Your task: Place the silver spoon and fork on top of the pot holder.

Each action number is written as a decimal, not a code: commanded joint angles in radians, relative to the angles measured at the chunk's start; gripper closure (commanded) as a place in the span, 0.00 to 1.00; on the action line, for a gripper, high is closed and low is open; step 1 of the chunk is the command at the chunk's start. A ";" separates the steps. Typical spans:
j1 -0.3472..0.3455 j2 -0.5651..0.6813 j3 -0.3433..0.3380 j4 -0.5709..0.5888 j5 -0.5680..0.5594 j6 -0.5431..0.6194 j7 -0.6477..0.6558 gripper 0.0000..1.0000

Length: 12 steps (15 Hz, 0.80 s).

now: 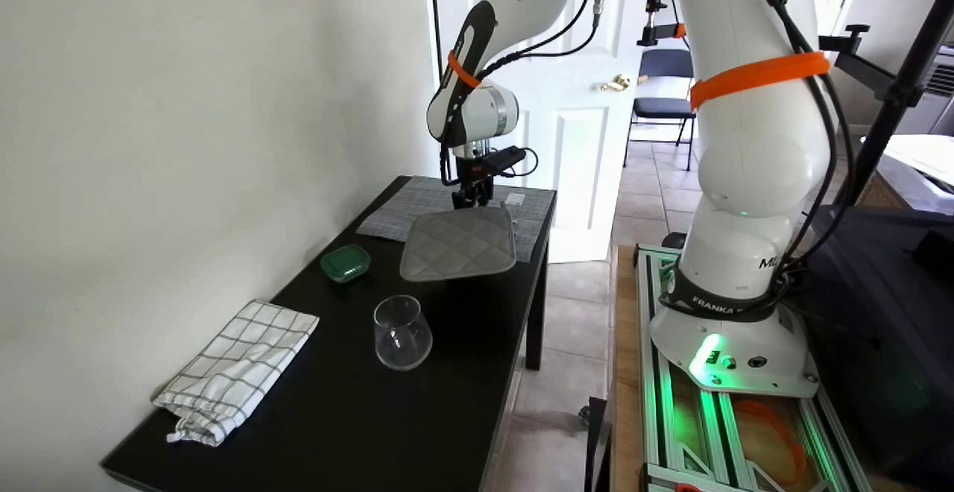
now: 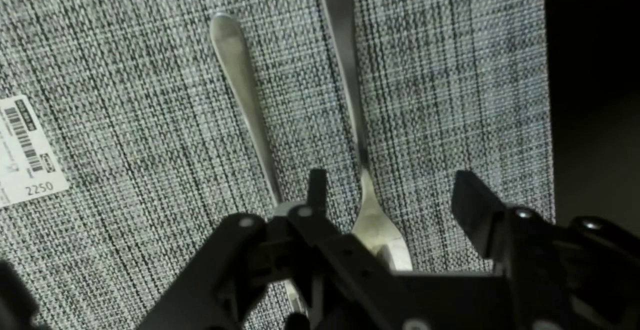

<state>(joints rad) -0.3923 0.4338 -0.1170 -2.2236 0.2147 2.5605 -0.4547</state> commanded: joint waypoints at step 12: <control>-0.035 0.029 0.034 0.003 0.028 0.018 -0.005 0.60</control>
<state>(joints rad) -0.4109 0.4434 -0.0993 -2.2237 0.2244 2.5606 -0.4545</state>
